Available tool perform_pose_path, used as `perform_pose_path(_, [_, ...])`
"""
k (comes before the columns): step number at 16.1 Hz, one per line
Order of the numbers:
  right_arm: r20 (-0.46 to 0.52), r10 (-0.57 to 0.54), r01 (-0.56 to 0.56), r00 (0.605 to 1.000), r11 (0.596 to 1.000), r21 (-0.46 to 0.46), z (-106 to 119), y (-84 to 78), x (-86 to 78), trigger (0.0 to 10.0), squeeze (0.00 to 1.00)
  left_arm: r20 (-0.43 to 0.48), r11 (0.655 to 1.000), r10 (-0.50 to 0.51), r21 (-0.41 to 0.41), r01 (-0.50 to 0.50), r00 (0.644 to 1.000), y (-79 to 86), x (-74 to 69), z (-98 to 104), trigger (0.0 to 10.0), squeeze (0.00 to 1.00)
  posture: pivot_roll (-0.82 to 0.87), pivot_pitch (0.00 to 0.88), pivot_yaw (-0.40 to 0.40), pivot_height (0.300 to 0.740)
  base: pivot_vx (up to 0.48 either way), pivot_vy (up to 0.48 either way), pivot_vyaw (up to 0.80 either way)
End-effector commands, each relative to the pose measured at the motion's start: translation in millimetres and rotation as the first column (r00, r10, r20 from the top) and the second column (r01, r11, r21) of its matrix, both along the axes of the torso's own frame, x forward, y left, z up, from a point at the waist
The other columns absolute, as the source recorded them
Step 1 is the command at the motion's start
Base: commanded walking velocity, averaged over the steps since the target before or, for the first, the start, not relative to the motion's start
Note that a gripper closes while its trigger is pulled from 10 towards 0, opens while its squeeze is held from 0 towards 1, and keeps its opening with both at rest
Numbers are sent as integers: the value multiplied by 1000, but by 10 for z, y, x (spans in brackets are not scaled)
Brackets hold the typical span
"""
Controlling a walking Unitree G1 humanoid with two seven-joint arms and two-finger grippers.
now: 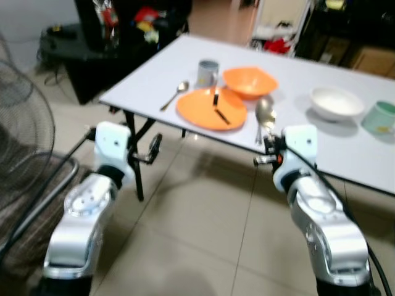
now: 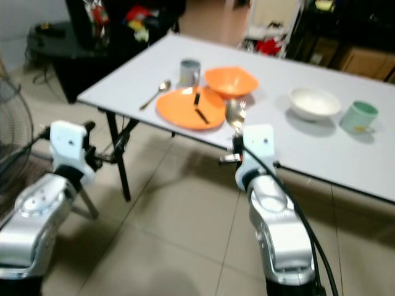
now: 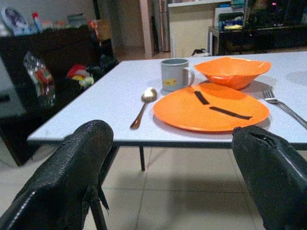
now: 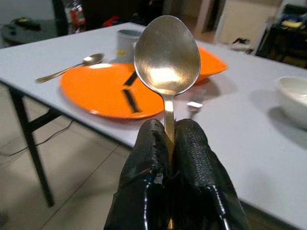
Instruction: Setting the table
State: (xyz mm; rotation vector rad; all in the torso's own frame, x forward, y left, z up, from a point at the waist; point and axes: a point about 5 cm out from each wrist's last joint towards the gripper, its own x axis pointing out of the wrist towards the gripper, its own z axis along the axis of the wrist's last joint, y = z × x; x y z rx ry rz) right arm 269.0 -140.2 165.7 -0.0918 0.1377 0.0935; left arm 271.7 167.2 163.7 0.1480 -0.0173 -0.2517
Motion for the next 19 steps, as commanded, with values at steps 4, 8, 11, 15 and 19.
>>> perform_pose_path(4, [-50,-85,84,995,996,-28,-69,-223,25,10000,0,2,998,-56,-24,56,998,-160,-17,5,10000,0,69,0,-20,740,305,0,-800])
perform_pose_path(8, [-46,-91,90,995,996,-28,-62,-262,17,10000,0,4,997,-77,-28,77,997,-216,-12,14,10000,0,61,0,-21,740,324,0,-800])
perform_pose_path(11, [-48,-105,104,993,994,-19,-67,-314,10,10000,0,6,996,-80,-43,80,997,-272,-3,10,10000,0,53,0,-20,740,334,0,-133])
perform_pose_path(15, [-19,-46,45,999,996,-76,-26,-278,14,10000,0,6,997,-46,-57,46,999,-233,-5,3,10000,0,53,0,-20,740,349,0,0])
perform_pose_path(19, [-19,-27,26,999,998,-62,-44,-274,0,10000,0,8,997,-37,-62,38,999,-227,9,4,10000,0,55,0,-24,740,363,0,0])
